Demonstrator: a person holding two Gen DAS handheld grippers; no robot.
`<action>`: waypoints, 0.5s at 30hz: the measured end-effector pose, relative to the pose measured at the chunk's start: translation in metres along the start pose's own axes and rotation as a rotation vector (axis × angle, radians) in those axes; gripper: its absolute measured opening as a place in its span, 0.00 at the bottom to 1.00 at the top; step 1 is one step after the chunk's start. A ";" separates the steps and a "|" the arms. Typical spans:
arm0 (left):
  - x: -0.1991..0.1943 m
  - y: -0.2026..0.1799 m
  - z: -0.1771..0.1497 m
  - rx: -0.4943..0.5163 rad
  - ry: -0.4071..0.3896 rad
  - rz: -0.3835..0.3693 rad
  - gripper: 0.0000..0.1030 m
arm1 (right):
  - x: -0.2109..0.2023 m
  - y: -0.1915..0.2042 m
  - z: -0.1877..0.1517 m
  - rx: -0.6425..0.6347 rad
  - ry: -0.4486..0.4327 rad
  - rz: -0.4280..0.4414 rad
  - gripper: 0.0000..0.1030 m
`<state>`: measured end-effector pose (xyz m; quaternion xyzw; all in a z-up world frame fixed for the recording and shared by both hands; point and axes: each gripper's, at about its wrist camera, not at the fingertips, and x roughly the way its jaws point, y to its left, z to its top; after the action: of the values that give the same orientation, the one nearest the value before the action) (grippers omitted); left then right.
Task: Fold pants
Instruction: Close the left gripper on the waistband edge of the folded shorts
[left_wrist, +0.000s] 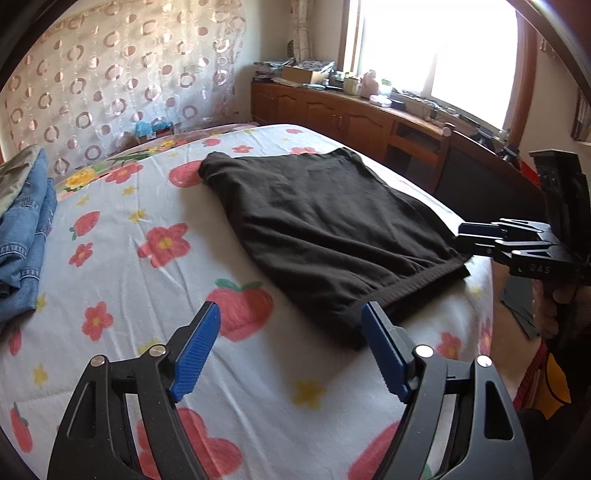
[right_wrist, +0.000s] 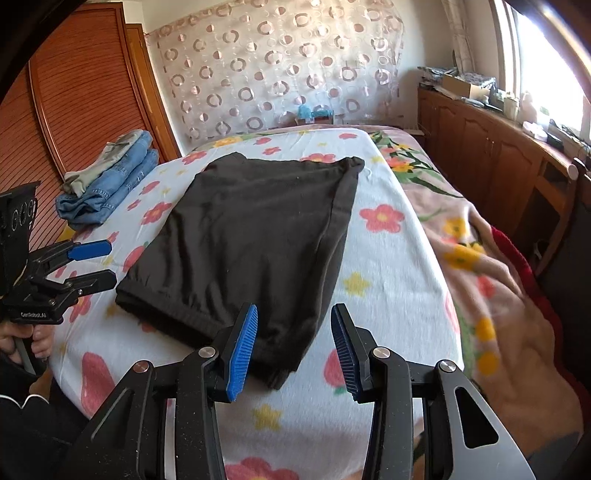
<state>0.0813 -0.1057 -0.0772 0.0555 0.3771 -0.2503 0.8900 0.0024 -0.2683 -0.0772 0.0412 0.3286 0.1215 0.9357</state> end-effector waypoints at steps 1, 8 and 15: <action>0.000 -0.001 -0.001 0.001 0.002 -0.012 0.70 | -0.001 0.001 -0.001 0.003 0.000 0.002 0.42; 0.005 -0.014 -0.008 0.023 0.027 -0.068 0.57 | 0.003 0.003 -0.009 0.013 0.019 0.006 0.42; 0.014 -0.024 -0.010 0.064 0.046 -0.072 0.40 | 0.004 0.002 -0.010 0.029 0.007 0.021 0.42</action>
<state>0.0716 -0.1289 -0.0914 0.0760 0.3908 -0.2929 0.8693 -0.0012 -0.2654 -0.0872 0.0581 0.3333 0.1267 0.9325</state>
